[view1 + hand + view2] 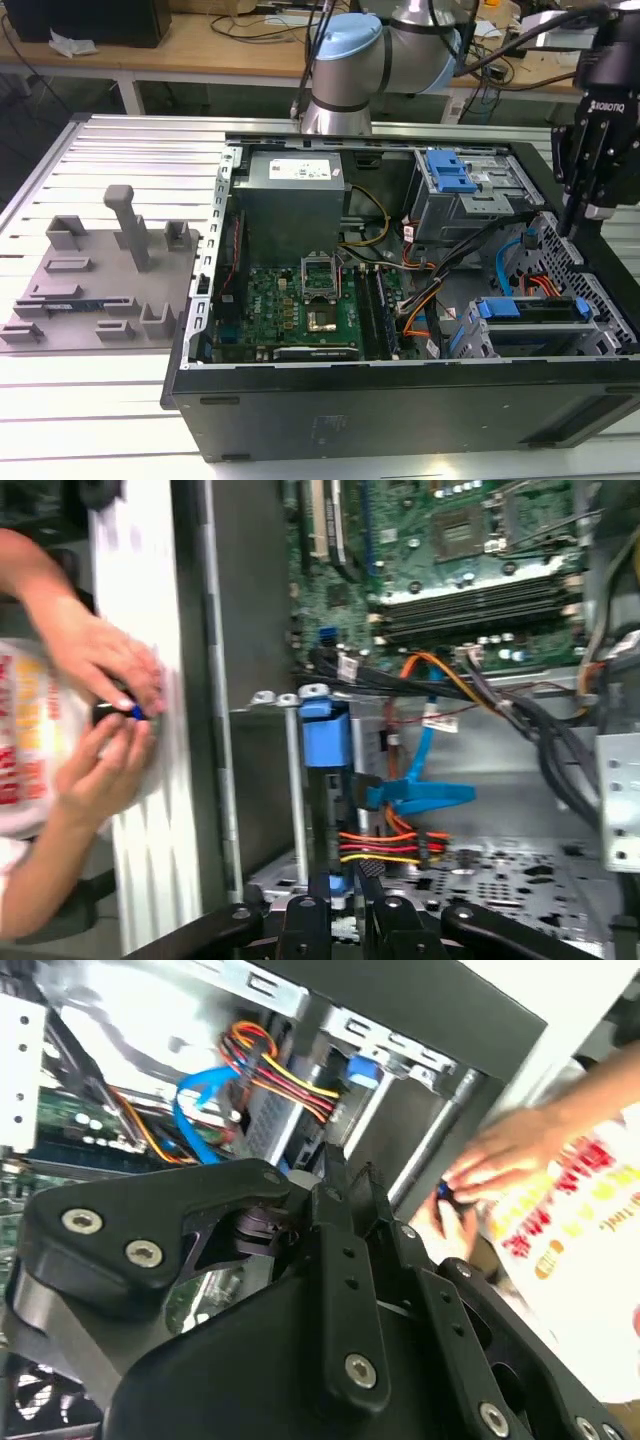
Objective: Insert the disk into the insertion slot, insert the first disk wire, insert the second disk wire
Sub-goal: 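Insert the second disk wire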
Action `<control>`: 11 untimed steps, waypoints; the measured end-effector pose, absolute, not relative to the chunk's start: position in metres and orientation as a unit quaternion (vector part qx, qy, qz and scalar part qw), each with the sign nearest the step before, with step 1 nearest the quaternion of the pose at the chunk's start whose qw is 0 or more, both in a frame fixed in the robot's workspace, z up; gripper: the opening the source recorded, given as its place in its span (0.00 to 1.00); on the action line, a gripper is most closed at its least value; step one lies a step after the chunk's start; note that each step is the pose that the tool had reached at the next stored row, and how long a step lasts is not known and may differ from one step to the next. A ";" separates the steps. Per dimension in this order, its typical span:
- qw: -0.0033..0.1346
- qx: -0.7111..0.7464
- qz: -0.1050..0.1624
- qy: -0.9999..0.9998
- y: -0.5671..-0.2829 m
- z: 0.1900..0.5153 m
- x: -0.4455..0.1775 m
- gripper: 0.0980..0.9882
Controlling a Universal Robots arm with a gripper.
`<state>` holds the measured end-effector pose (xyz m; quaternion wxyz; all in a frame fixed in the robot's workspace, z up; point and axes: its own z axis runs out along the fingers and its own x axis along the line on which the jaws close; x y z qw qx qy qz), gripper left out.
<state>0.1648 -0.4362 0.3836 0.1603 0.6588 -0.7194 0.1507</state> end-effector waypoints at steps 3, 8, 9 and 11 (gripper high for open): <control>0.170 0.656 0.161 -0.717 -0.425 0.381 0.155 0.16; 0.177 0.654 0.169 -0.715 -0.417 0.376 0.141 0.16; 0.178 0.654 0.170 -0.715 -0.416 0.375 0.139 0.16; 0.179 0.654 0.171 -0.715 -0.414 0.374 0.137 0.18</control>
